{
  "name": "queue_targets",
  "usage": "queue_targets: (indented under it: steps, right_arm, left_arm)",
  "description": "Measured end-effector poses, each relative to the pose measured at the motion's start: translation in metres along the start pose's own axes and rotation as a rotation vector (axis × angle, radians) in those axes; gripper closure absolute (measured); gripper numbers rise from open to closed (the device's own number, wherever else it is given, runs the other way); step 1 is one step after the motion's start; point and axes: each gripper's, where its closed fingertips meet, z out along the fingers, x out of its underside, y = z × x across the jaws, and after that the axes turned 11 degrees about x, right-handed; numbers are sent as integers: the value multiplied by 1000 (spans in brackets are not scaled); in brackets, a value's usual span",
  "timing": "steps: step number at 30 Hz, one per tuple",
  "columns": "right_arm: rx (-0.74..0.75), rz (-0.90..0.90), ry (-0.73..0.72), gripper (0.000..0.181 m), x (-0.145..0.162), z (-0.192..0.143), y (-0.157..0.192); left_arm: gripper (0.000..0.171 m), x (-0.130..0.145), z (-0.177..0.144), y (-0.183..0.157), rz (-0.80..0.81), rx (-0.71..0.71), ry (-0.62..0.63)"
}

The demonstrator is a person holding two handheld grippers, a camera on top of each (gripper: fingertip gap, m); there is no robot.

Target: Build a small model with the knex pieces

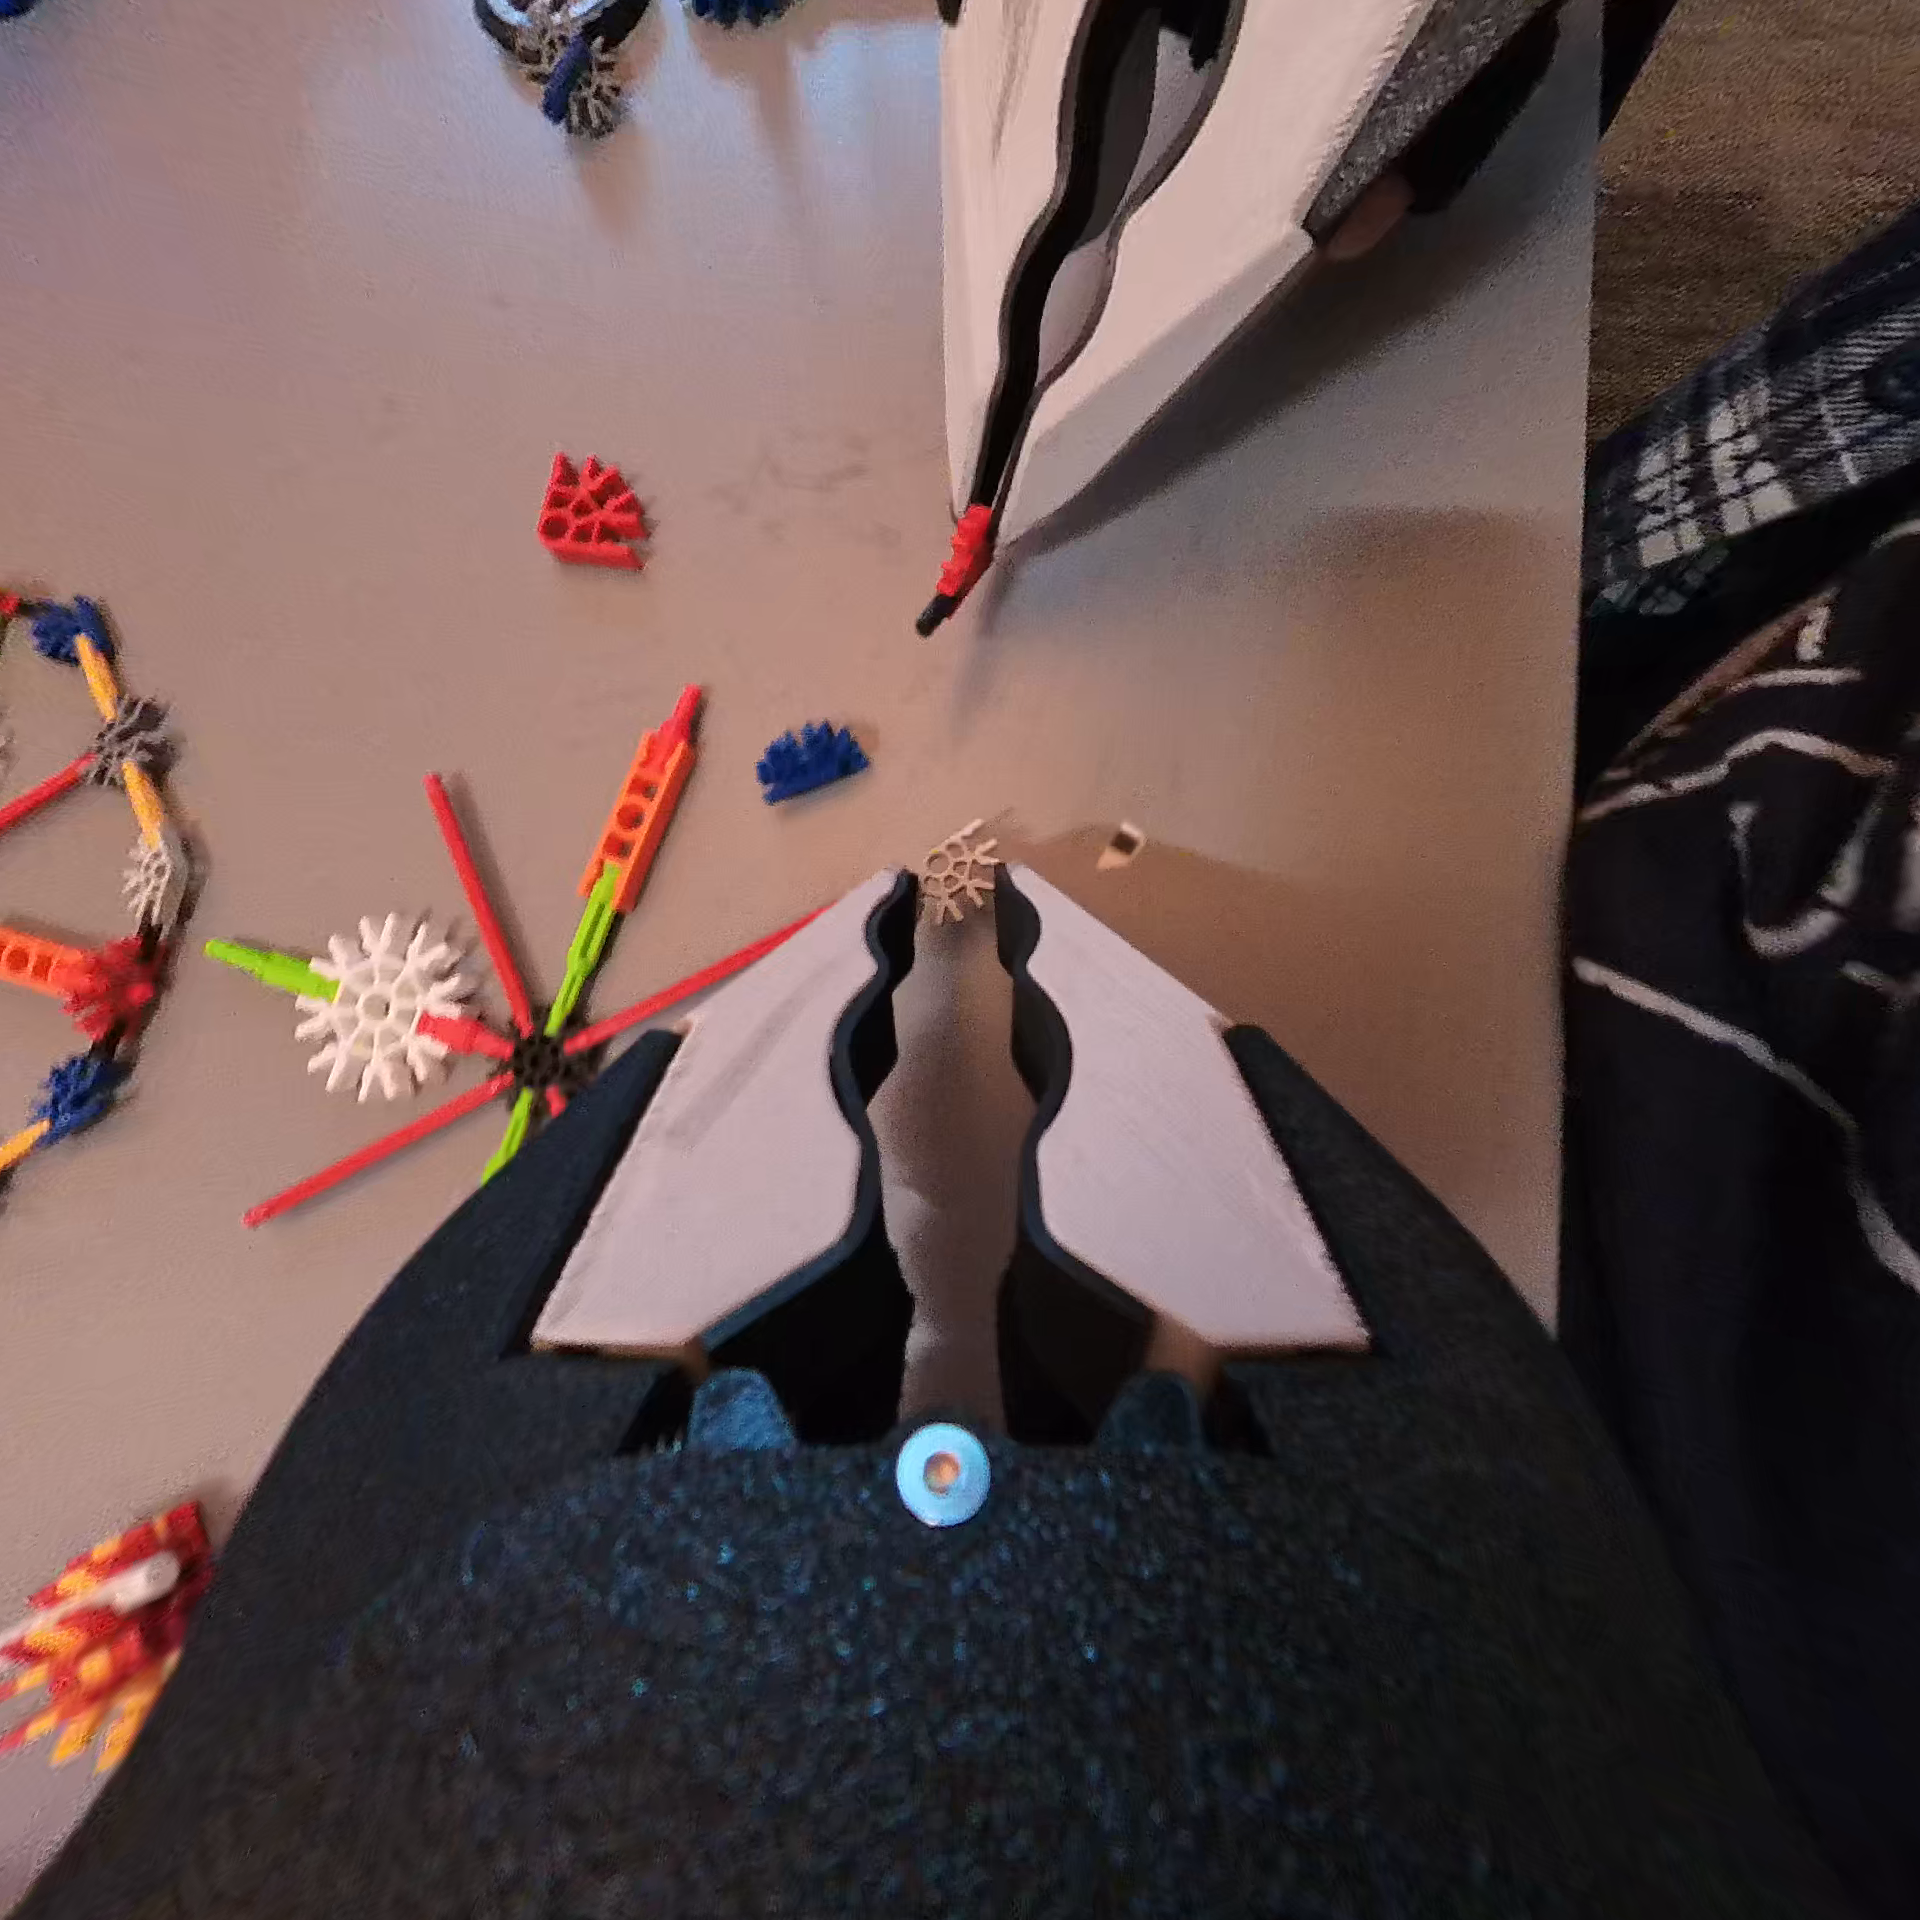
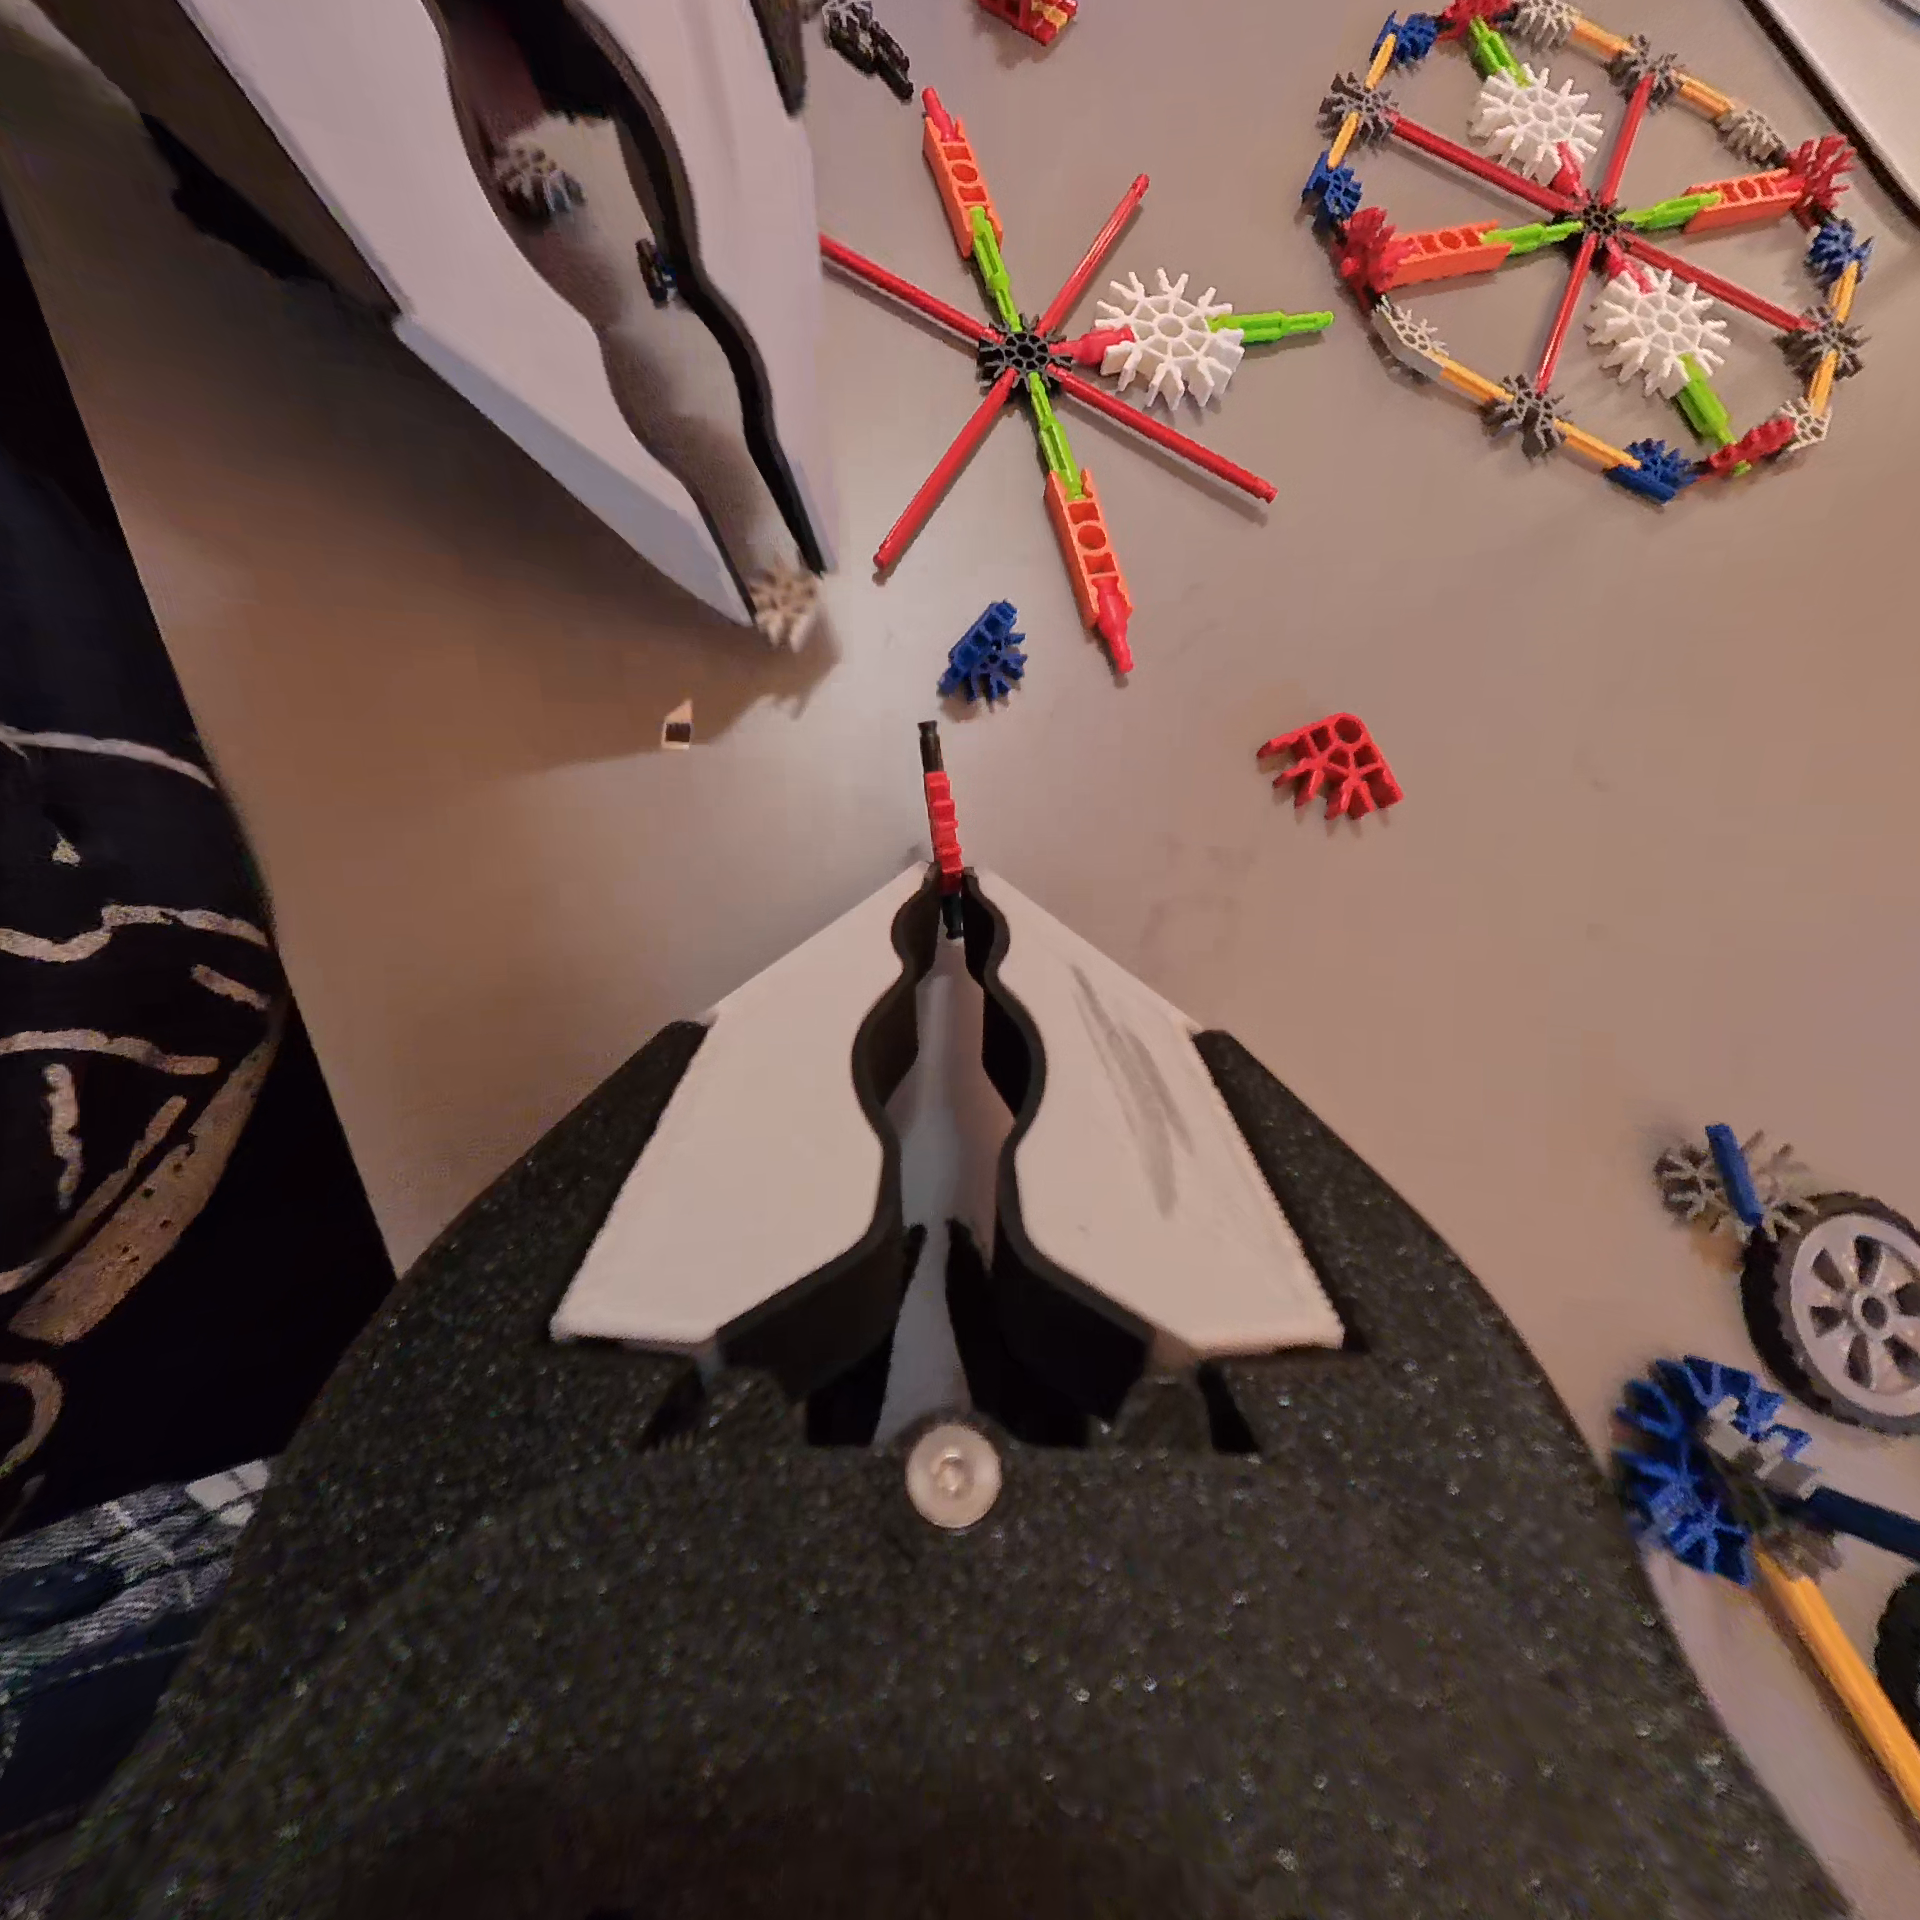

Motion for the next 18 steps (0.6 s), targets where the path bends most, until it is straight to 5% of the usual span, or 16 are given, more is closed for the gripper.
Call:
queue_targets:
  steps: [18]
  right_arm:
    - [-20, 88, 135, 178, 11, -1, 8]
  left_arm:
    - [156, -21, 31, 11, -15, -90, -8]
